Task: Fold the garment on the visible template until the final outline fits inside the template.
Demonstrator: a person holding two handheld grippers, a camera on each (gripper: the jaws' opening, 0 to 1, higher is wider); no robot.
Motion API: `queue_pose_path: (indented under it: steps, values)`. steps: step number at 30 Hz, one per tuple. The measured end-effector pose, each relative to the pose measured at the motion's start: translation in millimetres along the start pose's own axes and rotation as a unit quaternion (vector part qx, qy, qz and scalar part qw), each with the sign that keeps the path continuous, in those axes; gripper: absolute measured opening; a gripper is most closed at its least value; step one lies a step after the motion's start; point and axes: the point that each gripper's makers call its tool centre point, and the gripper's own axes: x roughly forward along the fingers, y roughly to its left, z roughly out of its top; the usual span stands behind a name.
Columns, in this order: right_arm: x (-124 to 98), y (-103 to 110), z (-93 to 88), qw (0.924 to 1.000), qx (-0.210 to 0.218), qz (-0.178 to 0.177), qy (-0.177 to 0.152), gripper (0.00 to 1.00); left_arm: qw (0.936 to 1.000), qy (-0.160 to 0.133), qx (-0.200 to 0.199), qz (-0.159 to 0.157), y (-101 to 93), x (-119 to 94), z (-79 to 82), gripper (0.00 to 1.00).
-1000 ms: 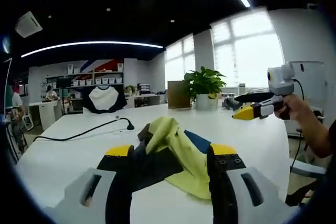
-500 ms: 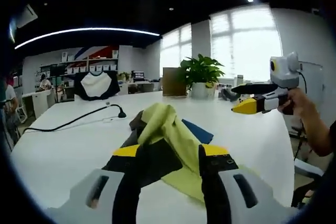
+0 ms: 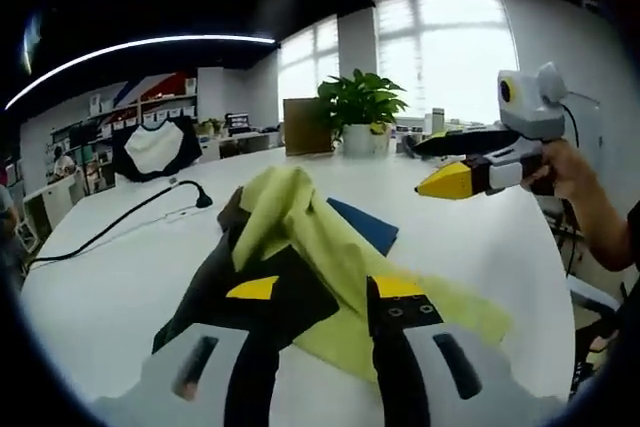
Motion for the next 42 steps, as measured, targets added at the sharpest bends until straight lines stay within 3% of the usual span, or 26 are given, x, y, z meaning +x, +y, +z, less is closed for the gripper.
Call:
queue_pose_path:
  steps: [10, 17, 25, 31, 35, 36, 42]
  values:
    - [17, 4, -16.4, 0.9997, -0.008, 0.012, 0.021, 0.57, 0.9993, 0.035, 0.0, -0.013, -0.5, 20, -16.1, 0.3]
    - [37, 16, -24.6, 0.9985, -0.016, 0.039, 0.035, 0.49, 0.9988, 0.05, 0.001, -0.004, 9.5, 26, -21.0, 0.27]
    - [52, 26, -32.9, 0.9968, -0.009, 0.061, 0.052, 0.41, 0.9979, 0.062, 0.006, -0.016, 5.7, 33, -23.6, 0.26]
    - [65, 27, -35.9, 0.9967, -0.012, 0.057, 0.057, 0.33, 0.9968, 0.079, 0.009, -0.008, 8.5, 39, -31.8, 0.24]
    - [73, 38, -39.2, 0.9936, 0.025, 0.091, 0.063, 0.26, 0.9968, 0.078, -0.007, -0.011, 11.5, 37, -30.1, 0.22]
    - [74, 38, -40.0, 0.9932, 0.027, 0.093, 0.065, 0.25, 0.9973, 0.071, -0.014, -0.008, 14.5, 38, -27.5, 0.22]
    - [85, 42, -52.6, 0.9912, 0.019, 0.096, 0.089, 0.22, 0.9955, 0.094, 0.007, -0.012, 11.7, 42, -35.6, 0.22]
